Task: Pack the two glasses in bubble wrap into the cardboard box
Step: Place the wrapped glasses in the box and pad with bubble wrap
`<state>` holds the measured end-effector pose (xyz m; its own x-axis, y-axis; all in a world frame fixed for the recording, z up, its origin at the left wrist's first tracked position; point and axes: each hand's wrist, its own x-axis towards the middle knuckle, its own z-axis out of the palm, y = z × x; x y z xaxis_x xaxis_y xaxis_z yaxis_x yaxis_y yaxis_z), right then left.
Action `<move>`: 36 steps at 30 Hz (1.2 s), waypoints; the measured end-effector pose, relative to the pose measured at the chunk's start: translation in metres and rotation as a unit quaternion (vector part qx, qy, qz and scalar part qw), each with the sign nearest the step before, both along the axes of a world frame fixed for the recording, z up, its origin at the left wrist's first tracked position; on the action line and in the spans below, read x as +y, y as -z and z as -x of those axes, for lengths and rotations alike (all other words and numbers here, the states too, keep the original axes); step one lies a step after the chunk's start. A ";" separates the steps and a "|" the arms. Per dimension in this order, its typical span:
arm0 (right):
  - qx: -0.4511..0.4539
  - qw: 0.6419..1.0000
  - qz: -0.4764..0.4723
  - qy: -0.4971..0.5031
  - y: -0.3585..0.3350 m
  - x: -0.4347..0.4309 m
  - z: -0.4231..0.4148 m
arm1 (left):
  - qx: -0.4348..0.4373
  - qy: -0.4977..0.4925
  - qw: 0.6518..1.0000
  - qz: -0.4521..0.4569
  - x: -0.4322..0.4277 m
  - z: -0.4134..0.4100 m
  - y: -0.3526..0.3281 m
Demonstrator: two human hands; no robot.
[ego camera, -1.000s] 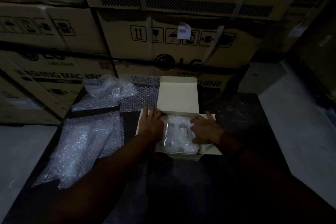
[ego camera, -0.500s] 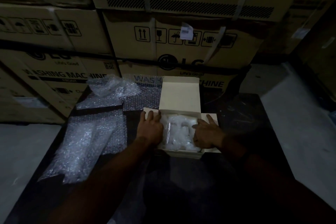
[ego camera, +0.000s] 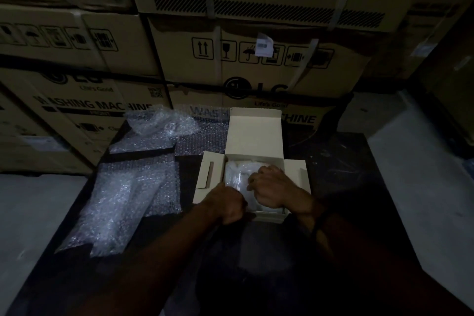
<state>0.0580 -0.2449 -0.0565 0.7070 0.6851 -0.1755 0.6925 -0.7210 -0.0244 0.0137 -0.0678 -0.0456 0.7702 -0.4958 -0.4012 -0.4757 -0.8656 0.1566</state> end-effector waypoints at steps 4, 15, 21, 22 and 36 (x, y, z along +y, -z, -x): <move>0.067 0.996 0.048 0.026 -0.008 0.004 -0.002 | 0.012 0.016 0.999 -0.027 0.000 -0.002 -0.006; 0.049 0.996 0.078 -0.001 -0.020 0.003 0.007 | 0.020 0.013 0.999 -0.046 -0.001 0.006 -0.007; 0.110 0.990 -0.007 0.085 -0.021 -0.005 0.004 | 0.022 -0.003 0.999 -0.028 0.002 0.005 -0.013; 0.101 0.986 -0.047 0.120 -0.022 -0.013 0.004 | -0.009 -0.008 1.000 -0.009 0.008 0.004 -0.014; 0.035 0.990 0.122 0.059 -0.043 -0.050 0.024 | -0.027 0.032 0.996 -0.078 0.013 0.014 -0.011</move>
<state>0.0339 -0.2944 -0.0131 0.7605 0.5289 -0.3767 0.6053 -0.7874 0.1166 0.0000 -0.0547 -0.0342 0.7611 -0.4795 -0.4367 -0.5352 -0.8447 -0.0054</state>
